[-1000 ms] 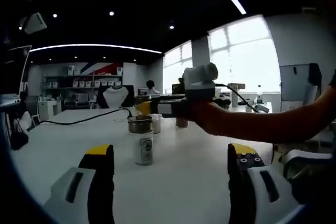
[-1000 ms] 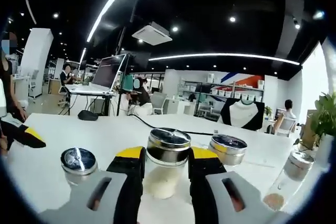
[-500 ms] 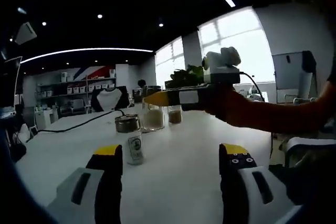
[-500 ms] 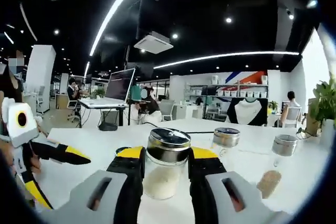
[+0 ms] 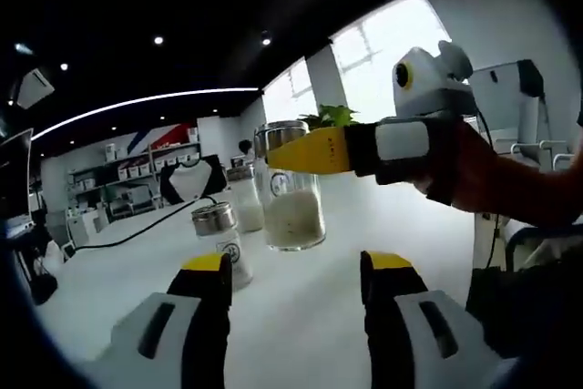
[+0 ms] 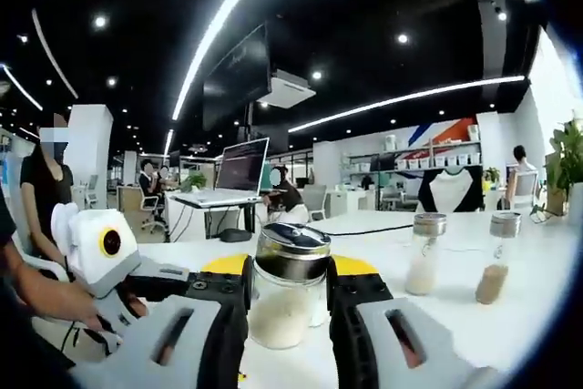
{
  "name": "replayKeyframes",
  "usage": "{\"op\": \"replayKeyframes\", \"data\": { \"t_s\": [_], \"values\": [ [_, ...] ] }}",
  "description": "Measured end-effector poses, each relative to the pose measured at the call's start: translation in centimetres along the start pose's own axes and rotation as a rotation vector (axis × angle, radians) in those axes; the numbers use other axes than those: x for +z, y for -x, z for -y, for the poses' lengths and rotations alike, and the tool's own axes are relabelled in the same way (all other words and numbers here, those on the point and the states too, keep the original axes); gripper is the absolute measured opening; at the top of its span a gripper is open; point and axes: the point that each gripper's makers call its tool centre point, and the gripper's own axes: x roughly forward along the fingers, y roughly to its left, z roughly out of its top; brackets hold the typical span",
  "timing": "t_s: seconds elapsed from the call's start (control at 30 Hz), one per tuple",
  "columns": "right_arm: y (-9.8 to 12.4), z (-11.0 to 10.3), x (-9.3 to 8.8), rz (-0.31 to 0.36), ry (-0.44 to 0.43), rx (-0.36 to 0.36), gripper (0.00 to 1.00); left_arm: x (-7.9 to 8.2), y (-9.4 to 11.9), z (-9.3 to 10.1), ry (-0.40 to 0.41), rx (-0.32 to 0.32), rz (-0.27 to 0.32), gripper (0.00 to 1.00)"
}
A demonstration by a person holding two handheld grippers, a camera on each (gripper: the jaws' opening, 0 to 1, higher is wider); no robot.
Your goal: Rotate the seasoning bottle until the label or dispensing opening points toward the visible target arrow and the bottle remains upright within the marked orientation range
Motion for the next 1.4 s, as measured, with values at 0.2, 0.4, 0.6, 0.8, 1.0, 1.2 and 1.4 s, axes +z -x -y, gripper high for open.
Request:
{"op": "replayKeyframes", "data": {
  "t_s": [0.2, 0.4, 0.6, 0.8, 1.0, 1.2, 1.4],
  "values": [
    [0.6, -1.0, -1.0, 0.001, -0.056, -0.022, 0.3, 0.6, 0.2, 0.4, -0.025, 0.016, 0.024, 0.49],
    [0.5, -2.0, -2.0, -0.008, -0.101, -0.006, 0.3, 0.7, 0.1, 1.1, -0.038, 0.004, 0.048, 0.37],
    [0.9, -2.4, -1.8, 0.012, -0.07, 0.058, 0.3, 0.8, 0.5, 0.5, -0.005, 0.002, 0.079, 0.35],
    [1.7, -3.2, -0.9, 0.034, -0.021, 0.21, 0.31, 2.3, 1.2, 1.3, 0.23, -0.186, 0.154, 0.34],
    [2.7, -5.0, 0.3, 0.044, -0.052, 0.353, 0.32, 4.2, 2.5, 2.8, 0.195, -0.307, 0.231, 0.34],
    [3.7, -7.5, 1.2, 0.053, -0.107, 0.514, 0.34, 5.6, 3.9, 4.9, 0.27, -0.487, 0.289, 0.34],
    [4.5, -9.1, 1.5, 0.037, -0.106, 0.578, 0.33, 6.1, 4.9, 6.1, 0.271, -0.588, 0.303, 0.34]
  ]
}}
